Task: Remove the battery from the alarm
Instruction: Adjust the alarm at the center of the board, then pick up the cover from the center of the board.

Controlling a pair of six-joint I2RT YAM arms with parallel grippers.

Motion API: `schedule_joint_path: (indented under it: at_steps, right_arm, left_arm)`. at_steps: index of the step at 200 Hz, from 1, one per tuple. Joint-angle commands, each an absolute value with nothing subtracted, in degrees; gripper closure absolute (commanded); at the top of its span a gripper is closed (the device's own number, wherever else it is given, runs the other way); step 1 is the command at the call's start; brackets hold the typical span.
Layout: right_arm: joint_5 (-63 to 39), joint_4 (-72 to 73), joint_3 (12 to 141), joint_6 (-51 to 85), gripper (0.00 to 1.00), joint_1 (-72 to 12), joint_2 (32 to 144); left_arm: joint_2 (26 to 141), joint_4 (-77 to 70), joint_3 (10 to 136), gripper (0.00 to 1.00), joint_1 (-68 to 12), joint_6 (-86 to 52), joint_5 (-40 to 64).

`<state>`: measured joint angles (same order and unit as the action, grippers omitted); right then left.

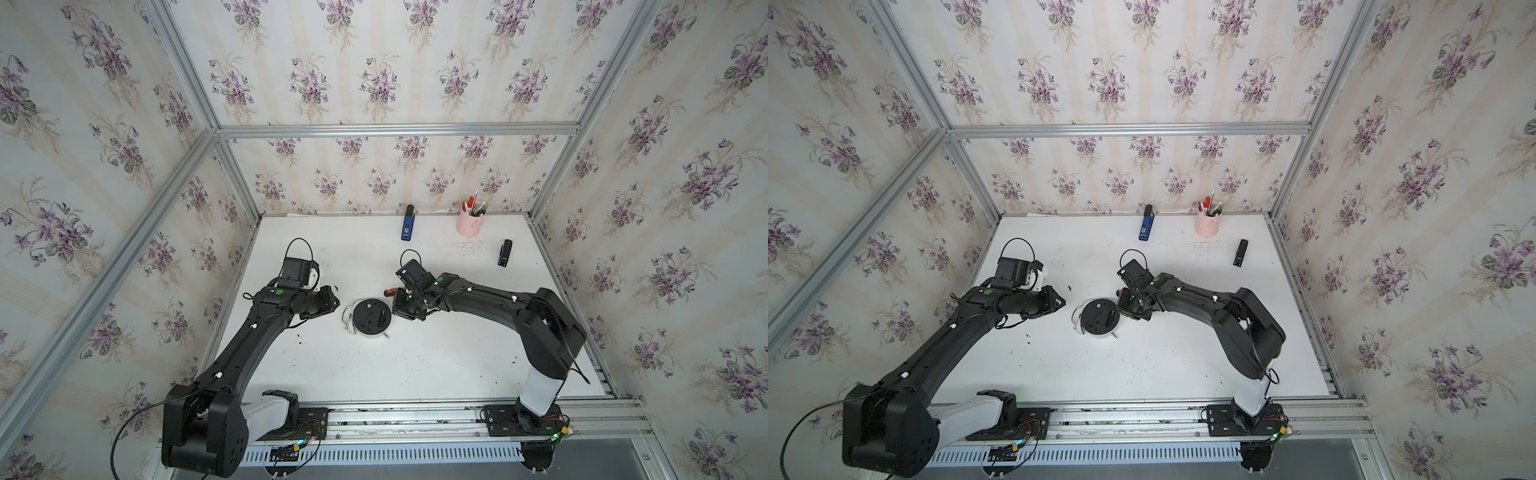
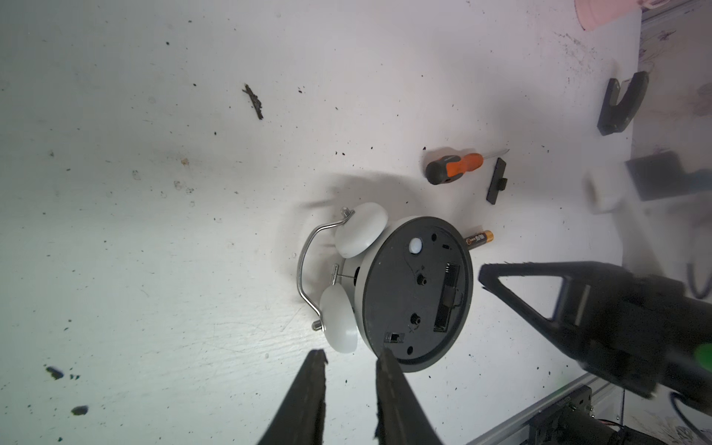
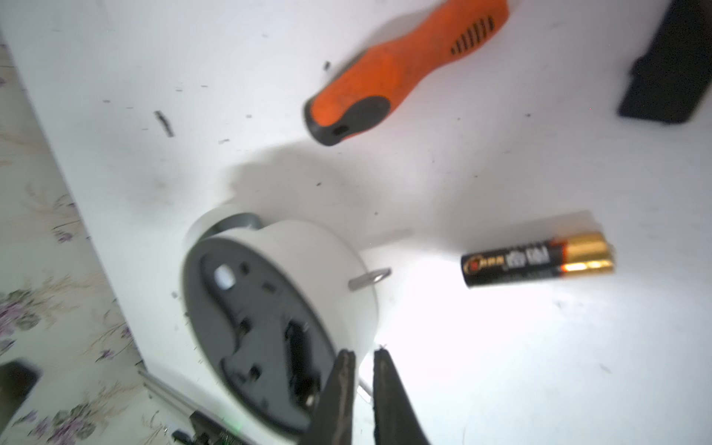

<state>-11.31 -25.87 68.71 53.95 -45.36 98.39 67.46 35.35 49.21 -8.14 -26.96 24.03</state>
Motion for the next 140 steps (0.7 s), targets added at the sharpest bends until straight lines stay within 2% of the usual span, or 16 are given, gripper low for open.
schedule_joint_path:
  at_steps: [1, 13, 30, 71, 105, 140]
  right_arm:
    - [-8.0, -35.5, 68.7, 48.2, 0.57, -41.0, 94.3]
    - [-6.6, -37.4, 68.8, 45.5, 0.46, -37.0, 93.6]
    - [-8.4, -38.6, 70.4, 42.7, 0.45, -31.7, 96.5]
    - [-8.1, -38.5, 77.8, 39.8, 0.53, -28.4, 106.7]
    - [-9.6, -37.1, 80.7, 40.0, 0.66, -27.7, 112.0]
    - [-8.9, -38.8, 83.6, 39.2, 0.68, -27.7, 115.2]
  left_arm:
    - [66.3, 36.1, 48.7, 0.61, -8.0, -26.5, 25.7]
    - [66.2, 35.7, 48.4, 0.54, -8.0, -26.5, 26.5]
    - [66.3, 35.2, 48.0, 0.51, -8.0, -26.6, 26.8]
    - [66.1, 34.7, 47.6, 0.50, -8.0, -26.4, 26.5]
    - [66.3, 34.4, 46.9, 0.50, -8.0, -26.4, 26.9]
    - [66.1, 34.1, 46.4, 0.51, -8.0, -25.9, 26.6]
